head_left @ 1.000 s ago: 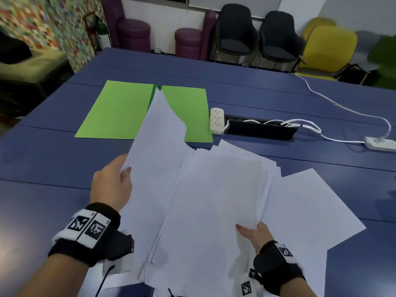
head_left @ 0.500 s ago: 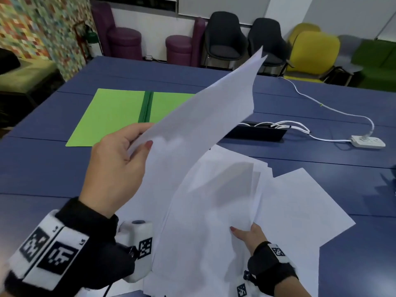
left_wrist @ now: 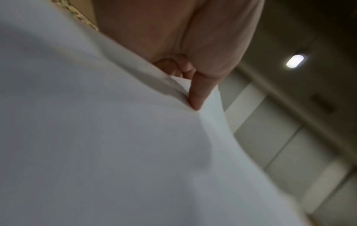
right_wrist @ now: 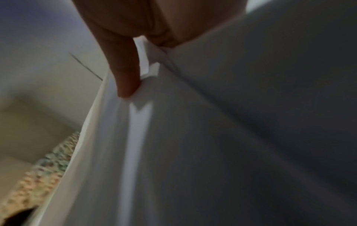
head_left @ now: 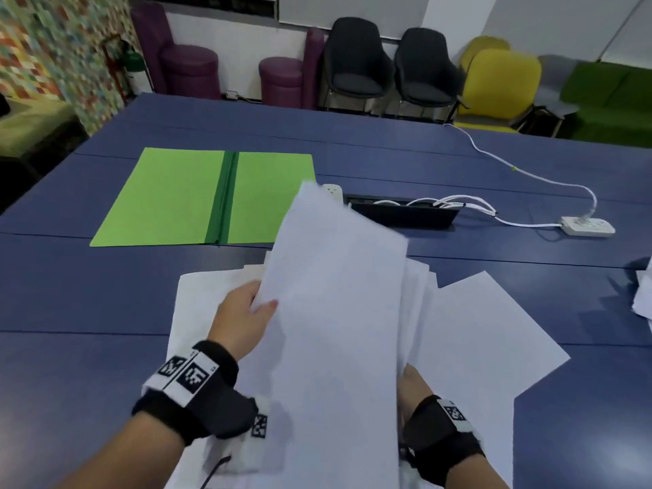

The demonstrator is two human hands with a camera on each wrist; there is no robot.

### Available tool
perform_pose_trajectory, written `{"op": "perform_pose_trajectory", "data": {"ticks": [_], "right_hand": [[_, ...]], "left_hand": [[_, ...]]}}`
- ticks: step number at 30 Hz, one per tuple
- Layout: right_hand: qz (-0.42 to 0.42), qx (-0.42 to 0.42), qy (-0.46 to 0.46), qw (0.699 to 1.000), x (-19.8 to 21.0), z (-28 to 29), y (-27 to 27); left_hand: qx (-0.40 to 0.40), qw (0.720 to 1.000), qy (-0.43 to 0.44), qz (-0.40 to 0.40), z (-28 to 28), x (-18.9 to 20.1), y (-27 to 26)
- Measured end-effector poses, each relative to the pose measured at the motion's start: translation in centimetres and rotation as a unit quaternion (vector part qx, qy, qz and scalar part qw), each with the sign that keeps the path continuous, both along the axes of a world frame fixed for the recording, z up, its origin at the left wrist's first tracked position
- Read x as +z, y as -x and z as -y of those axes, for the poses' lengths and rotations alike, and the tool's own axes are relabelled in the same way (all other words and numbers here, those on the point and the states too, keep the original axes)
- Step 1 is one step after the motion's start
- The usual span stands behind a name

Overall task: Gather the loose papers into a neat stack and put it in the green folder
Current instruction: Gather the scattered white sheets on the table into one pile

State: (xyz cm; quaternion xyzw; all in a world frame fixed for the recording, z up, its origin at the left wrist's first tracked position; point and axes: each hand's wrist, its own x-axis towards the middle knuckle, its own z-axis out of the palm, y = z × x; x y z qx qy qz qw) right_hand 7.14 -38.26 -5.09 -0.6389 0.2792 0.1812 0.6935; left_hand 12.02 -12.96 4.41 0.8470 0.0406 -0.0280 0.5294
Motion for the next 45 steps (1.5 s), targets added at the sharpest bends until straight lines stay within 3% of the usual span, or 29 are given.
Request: {"op": "perform_pose_trajectory", "data": {"ticks": [3,6,8,11,16,18,20,22,24,27,30,33,36,39,41,43,45], "right_hand": [[0.083,0.034,-0.026,0.996,1.1,-0.2,0.1],[0.094,0.077,-0.078,0.99,2.0,-0.6,0.5],[0.091,0.06,-0.11,0.988,2.8,-1.2,0.5],[0.069,-0.038,-0.137,0.987,3.9,-1.9,-0.2],[0.089,0.063,-0.018,0.994,4.4,-2.5,-0.7],[0.081,0.035,0.095,0.992,4.1,-1.9,-1.2],[0.025,-0.023,0.284,0.958,3.3,-0.5,-1.8],[-0.061,-0.029,0.396,0.916,2.7,0.9,-2.2],[-0.079,-0.026,0.358,0.93,2.6,1.5,-2.4],[-0.05,-0.003,0.27,0.962,1.6,1.3,-3.1],[-0.002,0.061,0.28,0.958,0.8,1.0,-2.9],[0.038,0.089,0.209,0.973,1.0,2.1,-2.1],[0.008,0.076,0.064,0.995,1.2,3.0,-1.4],[-0.047,0.032,0.02,0.998,0.7,1.7,-1.4],[-0.051,0.064,0.012,0.997,0.7,0.3,-1.5],[0.001,0.126,0.059,0.99,1.0,-1.1,-1.1],[0.045,0.129,0.086,0.987,1.3,-1.5,-0.6]], "left_hand": [[0.037,0.997,0.008,-0.07,-1.7,-3.5,0.9],[0.086,0.972,0.17,-0.134,-2.9,-4.1,1.5],[0.056,0.952,0.237,-0.186,-3.6,-4.2,1.7],[-0.025,0.943,0.234,-0.237,-4.1,-4.2,1.9],[-0.003,0.918,0.307,-0.25,-5.2,-4.9,2.6],[-0.004,0.921,0.292,-0.258,-5.5,-5.6,2.7],[0.017,0.939,0.227,-0.256,-5.3,-6.5,2.5],[0.031,0.96,0.146,-0.237,-4.9,-7.1,2.4],[0.048,0.967,0.11,-0.223,-4.4,-7.2,2.5],[0.058,0.966,0.133,-0.215,-3.7,-7.0,2.5],[0.058,0.961,0.17,-0.212,-3.4,-6.2,2.6],[0.062,0.943,0.232,-0.231,-4.1,-5.5,3.0],[0.085,0.923,0.265,-0.265,-5.2,-6.2,2.9],[0.086,0.932,0.25,-0.249,-4.3,-6.0,2.5],[0.08,0.937,0.244,-0.239,-3.2,-5.6,2.4],[0.076,0.938,0.252,-0.226,-2.7,-5.5,2.4],[0.088,0.935,0.263,-0.222,-2.7,-5.4,2.5]]}}
